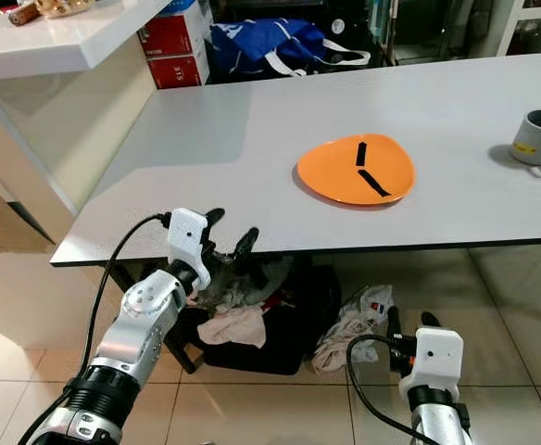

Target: Setting the table

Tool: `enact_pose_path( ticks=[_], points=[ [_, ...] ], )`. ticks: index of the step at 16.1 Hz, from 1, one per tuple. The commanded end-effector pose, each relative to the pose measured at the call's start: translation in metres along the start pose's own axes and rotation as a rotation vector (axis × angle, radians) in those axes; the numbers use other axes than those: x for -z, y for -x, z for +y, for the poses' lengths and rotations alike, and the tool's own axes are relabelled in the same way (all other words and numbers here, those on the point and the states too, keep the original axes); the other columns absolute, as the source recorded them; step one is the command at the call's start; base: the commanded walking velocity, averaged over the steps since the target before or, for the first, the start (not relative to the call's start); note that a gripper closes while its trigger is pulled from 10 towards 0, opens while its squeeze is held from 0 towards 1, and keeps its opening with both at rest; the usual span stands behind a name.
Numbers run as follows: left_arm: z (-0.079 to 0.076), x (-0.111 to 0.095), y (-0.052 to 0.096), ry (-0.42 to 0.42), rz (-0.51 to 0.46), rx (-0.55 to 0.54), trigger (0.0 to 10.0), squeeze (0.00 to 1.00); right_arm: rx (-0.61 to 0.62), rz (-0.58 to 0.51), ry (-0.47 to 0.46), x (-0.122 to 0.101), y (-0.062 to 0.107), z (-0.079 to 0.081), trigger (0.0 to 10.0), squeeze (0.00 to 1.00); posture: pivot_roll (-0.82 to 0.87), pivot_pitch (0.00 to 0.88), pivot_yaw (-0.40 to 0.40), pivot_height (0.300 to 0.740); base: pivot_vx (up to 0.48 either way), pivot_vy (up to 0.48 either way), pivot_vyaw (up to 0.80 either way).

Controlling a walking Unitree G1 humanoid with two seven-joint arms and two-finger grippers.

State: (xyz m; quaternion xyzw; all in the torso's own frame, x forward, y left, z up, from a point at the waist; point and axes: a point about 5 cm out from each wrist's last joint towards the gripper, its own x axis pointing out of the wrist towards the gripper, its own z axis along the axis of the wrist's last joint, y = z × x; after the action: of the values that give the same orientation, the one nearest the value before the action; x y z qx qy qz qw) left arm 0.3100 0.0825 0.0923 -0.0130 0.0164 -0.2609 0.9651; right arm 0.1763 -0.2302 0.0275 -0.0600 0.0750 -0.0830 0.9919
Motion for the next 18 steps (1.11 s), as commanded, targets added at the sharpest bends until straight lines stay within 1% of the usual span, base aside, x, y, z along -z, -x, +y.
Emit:
enact_pose_path(
  ticks=[1,5,11,13,14,15,16,17,18],
  points=[
    [0.006,-0.002,0.000,0.010,-0.001,-0.025,10.0,0.00,-0.008,-0.006,-0.013,0.000,-0.002,0.003,10.0,0.00,-0.13,0.000,0.141,0.735,-0.270,0.000,0.00],
    [0.007,-0.003,-0.002,0.015,0.001,-0.031,10.0,0.00,-0.010,-0.011,-0.014,0.000,-0.003,0.003,10.0,0.00,-0.14,0.000,0.143,0.735,-0.197,0.000,0.00],
    [0.009,-0.004,-0.003,0.017,0.000,-0.036,10.0,0.00,-0.013,-0.022,-0.015,-0.005,-0.003,0.008,10.0,0.00,-0.14,0.000,0.145,0.735,0.000,0.000,0.00],
    [0.009,-0.002,-0.004,0.011,0.017,-0.034,10.0,0.00,-0.014,-0.035,-0.022,-0.011,-0.005,0.010,10.0,0.00,-0.14,0.000,0.150,0.735,0.000,0.000,0.00],
    [0.010,-0.001,-0.005,0.000,0.025,-0.033,10.0,0.00,-0.012,-0.043,-0.027,-0.015,-0.008,0.011,10.0,0.00,-0.14,0.000,0.151,0.735,0.000,0.000,0.00],
    [0.013,0.001,-0.007,-0.002,0.048,-0.030,10.0,0.00,-0.022,-0.040,-0.039,-0.019,-0.015,0.015,10.0,0.00,-0.13,0.000,0.157,0.735,0.000,0.000,0.00],
    [0.014,0.003,-0.007,-0.006,0.057,-0.026,10.0,0.00,-0.028,-0.036,-0.039,-0.019,-0.018,0.017,10.0,0.00,-0.13,0.000,0.159,0.735,0.000,0.000,0.00],
    [0.015,0.008,-0.009,0.001,0.094,-0.027,10.0,0.00,-0.045,-0.022,-0.047,-0.018,-0.023,0.021,10.0,0.00,-0.13,0.000,0.162,0.735,0.000,0.000,0.00],
    [0.019,0.025,-0.009,0.022,0.179,-0.068,10.0,0.00,-0.067,0.048,-0.084,-0.006,-0.035,0.026,10.0,0.00,-0.13,0.000,0.172,0.735,0.000,0.000,0.00]
  ],
)
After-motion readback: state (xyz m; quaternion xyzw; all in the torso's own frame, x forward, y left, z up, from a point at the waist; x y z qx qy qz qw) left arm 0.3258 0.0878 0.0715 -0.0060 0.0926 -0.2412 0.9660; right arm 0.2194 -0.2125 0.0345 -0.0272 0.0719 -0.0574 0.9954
